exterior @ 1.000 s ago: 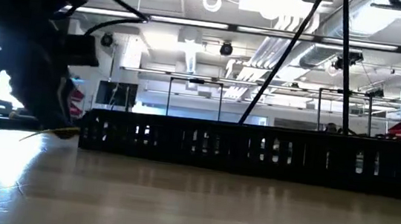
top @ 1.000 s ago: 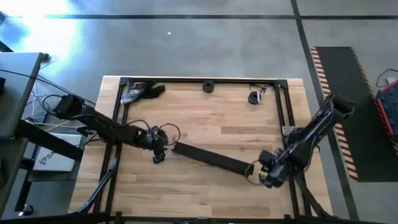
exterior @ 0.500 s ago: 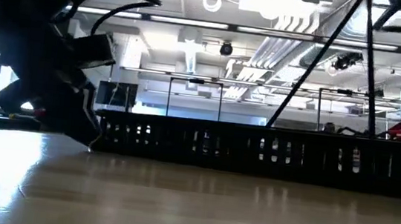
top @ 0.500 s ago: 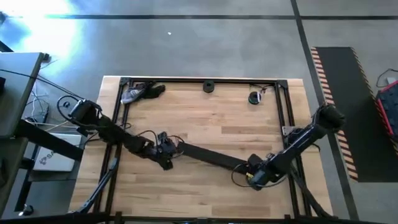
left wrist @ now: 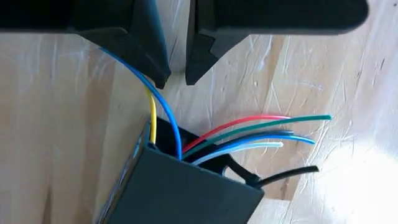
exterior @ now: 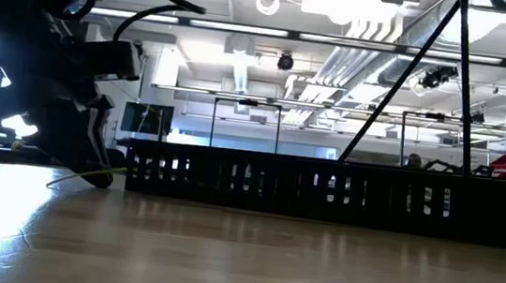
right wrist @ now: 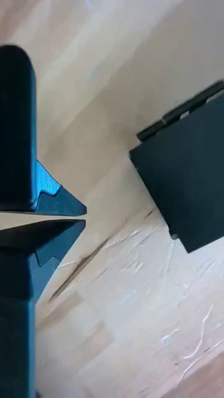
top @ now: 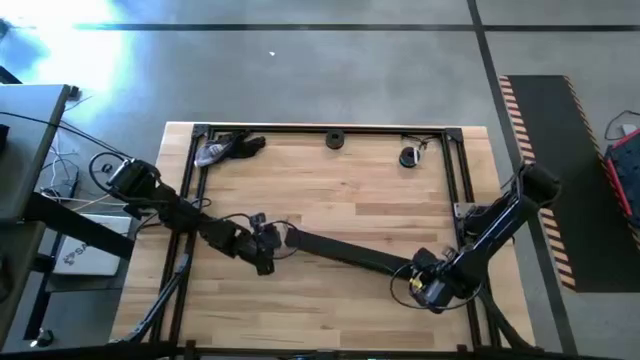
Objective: Ziptie cables
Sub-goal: Close the black cable duct
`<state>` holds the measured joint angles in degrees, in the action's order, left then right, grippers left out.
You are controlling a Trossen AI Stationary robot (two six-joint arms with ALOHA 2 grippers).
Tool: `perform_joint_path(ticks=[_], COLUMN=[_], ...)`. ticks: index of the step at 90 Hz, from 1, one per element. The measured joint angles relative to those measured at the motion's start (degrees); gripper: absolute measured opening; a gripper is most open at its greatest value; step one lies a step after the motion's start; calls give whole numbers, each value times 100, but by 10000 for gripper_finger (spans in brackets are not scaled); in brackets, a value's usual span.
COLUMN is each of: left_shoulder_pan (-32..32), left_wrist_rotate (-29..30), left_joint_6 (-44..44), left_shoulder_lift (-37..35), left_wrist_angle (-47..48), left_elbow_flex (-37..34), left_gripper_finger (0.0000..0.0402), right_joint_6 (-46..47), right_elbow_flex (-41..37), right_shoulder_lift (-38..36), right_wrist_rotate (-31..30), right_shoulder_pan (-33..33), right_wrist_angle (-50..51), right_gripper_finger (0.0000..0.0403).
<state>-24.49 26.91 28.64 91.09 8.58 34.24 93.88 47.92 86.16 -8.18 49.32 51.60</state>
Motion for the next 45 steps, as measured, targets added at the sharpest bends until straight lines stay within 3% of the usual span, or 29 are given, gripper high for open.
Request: perform_joint_path(ticks=[12,23,32,45], left_shoulder_pan=[122,179,182,75], left_wrist_rotate=[35,58,46,16], left_joint_6=[-439,-640,-612,-325], left_shoulder_lift=[212,342,351,191], left_wrist_angle=[-750,-1088,-943,-331], left_elbow_flex=[-63,-89,-17,152], left_gripper_finger=[39,38,38,38], right_joint_6=[-32,-573,-1008,-806], right_elbow_flex=[0,-20,-20,-5], right_shoulder_lift=[112,112,112,53], right_wrist_rotate=[-653,-787,-529,-605], right_shoulder_pan=[-293,-664,-898,-755], right_wrist_angle=[-75,-485,-537,-137], right_gripper_finger=[5,4,4,5])
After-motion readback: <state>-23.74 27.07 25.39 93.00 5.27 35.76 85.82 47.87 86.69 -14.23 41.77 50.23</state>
